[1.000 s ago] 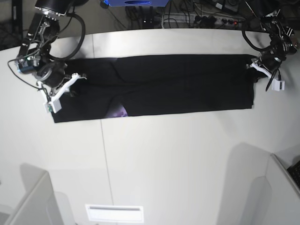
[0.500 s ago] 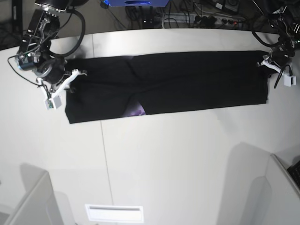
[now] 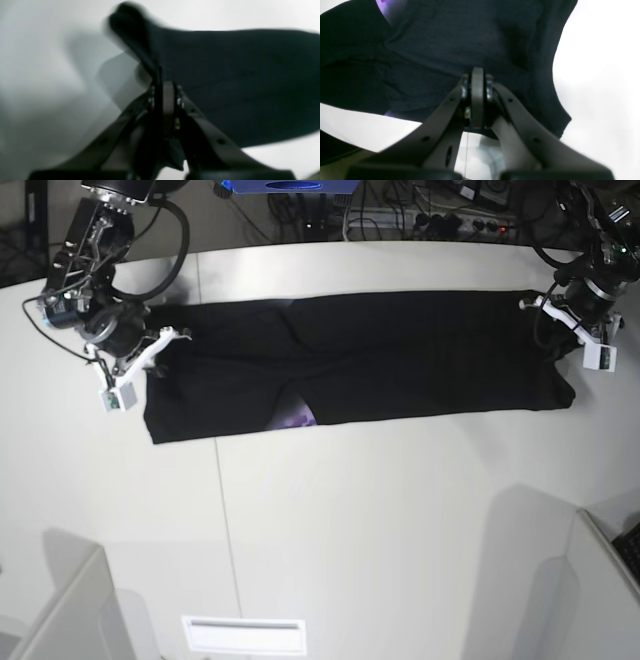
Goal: Fold the T-shirt properly
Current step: 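Regrasp both ends of the folded strip and pull it toward the robot, then move the left gripper inward along the strip and grasp its end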
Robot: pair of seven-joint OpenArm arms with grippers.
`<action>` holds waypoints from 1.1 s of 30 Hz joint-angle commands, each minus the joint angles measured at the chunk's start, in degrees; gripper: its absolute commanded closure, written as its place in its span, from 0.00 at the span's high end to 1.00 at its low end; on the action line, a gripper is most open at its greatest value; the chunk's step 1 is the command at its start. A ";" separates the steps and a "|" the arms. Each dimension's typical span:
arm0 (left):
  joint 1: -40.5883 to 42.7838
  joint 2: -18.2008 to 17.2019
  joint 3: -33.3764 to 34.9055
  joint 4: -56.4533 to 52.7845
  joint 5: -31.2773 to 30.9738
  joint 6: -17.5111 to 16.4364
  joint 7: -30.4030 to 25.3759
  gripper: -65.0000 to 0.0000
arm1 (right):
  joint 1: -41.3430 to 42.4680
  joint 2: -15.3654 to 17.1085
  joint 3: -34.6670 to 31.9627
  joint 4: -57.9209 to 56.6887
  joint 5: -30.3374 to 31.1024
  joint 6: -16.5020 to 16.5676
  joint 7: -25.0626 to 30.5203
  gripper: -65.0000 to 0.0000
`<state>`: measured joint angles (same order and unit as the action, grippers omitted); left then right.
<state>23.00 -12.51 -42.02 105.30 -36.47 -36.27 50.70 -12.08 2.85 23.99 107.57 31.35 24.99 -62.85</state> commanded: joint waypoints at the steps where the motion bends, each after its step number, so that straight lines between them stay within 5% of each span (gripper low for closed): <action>1: 0.51 -0.19 0.66 1.83 -0.85 -0.08 -1.25 0.00 | 0.78 0.53 0.14 1.05 0.95 0.19 1.09 0.00; 5: 0.78 1.13 4.61 3.58 -0.85 2.56 -1.25 0.00 | 0.69 0.53 0.14 1.05 0.95 0.19 1.09 0.00; 15: 0.78 2.71 12.61 3.58 -0.85 3.00 -1.25 0.00 | 0.69 0.62 0.14 0.96 0.95 0.19 1.09 0.00; 33: -3.27 4.21 30.46 3.58 -1.38 14.51 -1.25 0.00 | 0.87 0.88 0.14 0.69 0.95 0.19 1.09 0.00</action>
<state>19.92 -8.29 -11.62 107.77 -36.49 -21.19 50.68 -11.94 3.14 23.99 107.50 31.33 24.99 -62.87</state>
